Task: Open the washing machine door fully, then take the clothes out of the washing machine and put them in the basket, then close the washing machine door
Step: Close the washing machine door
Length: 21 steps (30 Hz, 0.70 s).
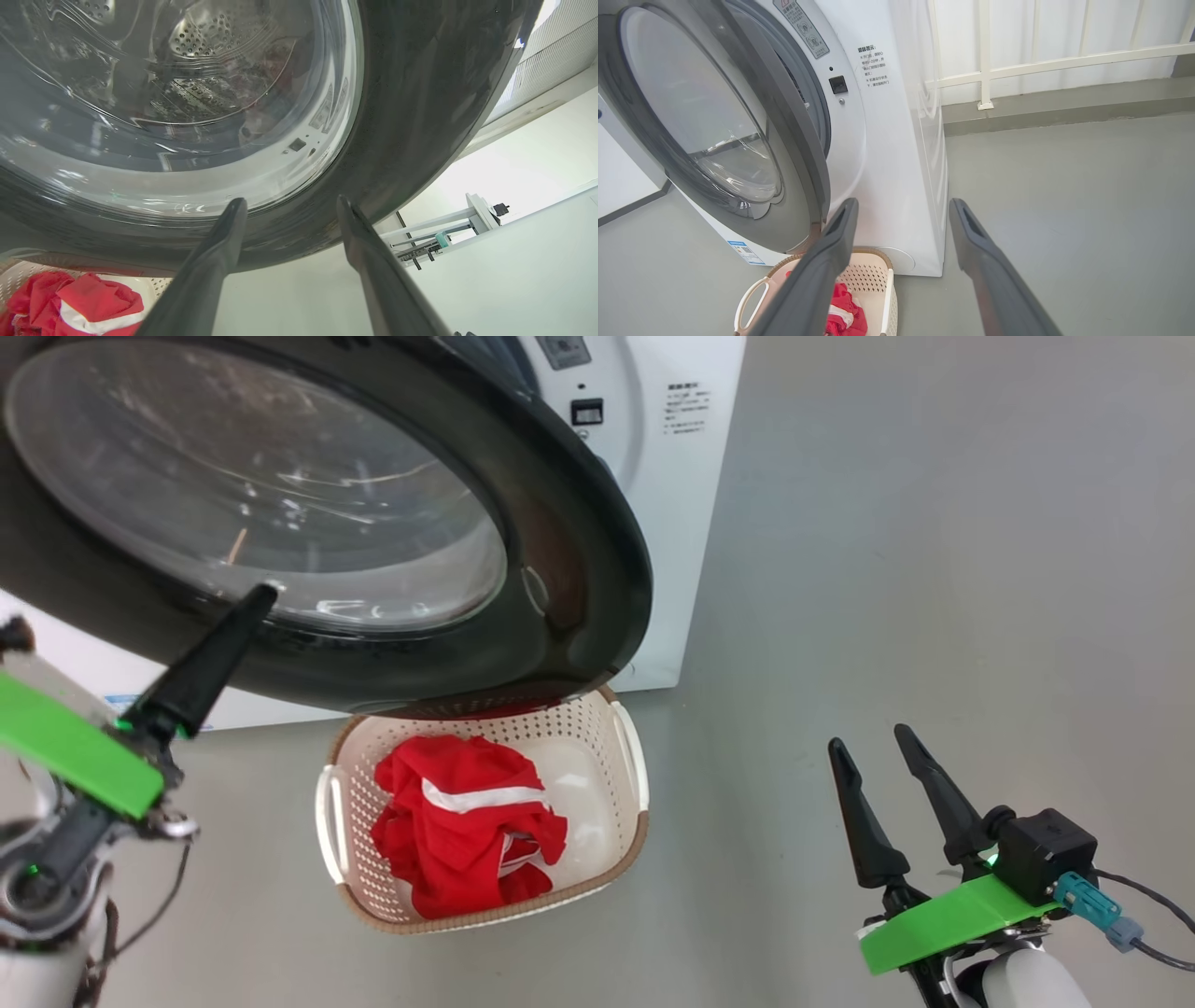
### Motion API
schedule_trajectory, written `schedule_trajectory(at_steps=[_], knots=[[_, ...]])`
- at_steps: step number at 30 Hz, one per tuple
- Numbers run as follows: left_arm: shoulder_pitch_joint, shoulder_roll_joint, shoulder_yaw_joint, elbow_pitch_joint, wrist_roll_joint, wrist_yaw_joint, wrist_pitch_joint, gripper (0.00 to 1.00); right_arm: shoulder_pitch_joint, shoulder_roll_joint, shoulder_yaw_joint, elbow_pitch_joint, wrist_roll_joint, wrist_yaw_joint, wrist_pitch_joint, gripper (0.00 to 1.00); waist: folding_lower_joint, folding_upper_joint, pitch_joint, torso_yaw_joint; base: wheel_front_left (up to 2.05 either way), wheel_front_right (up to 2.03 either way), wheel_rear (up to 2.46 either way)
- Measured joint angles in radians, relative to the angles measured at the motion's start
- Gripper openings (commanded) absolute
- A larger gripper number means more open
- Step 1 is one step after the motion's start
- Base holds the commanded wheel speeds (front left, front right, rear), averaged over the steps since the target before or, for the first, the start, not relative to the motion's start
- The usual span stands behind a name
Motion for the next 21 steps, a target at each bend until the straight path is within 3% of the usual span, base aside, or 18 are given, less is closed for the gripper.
schedule_trajectory(at_steps=[14,21], knots=[[0.235,-0.018,0.004,0.014,-0.064,0.000,-0.183,1.00,0.028,-0.023,-0.014,0.003,0.000,0.000,0.000,1.00,0.0000,0.0000,-0.035,0.069,0.00,0.00,0.00],[0.316,-0.017,0.005,0.067,-0.043,0.000,-0.266,1.00,0.040,-0.032,-0.017,0.005,0.000,0.000,0.000,1.00,-0.0001,0.0000,-0.042,0.087,0.00,0.00,0.00]])
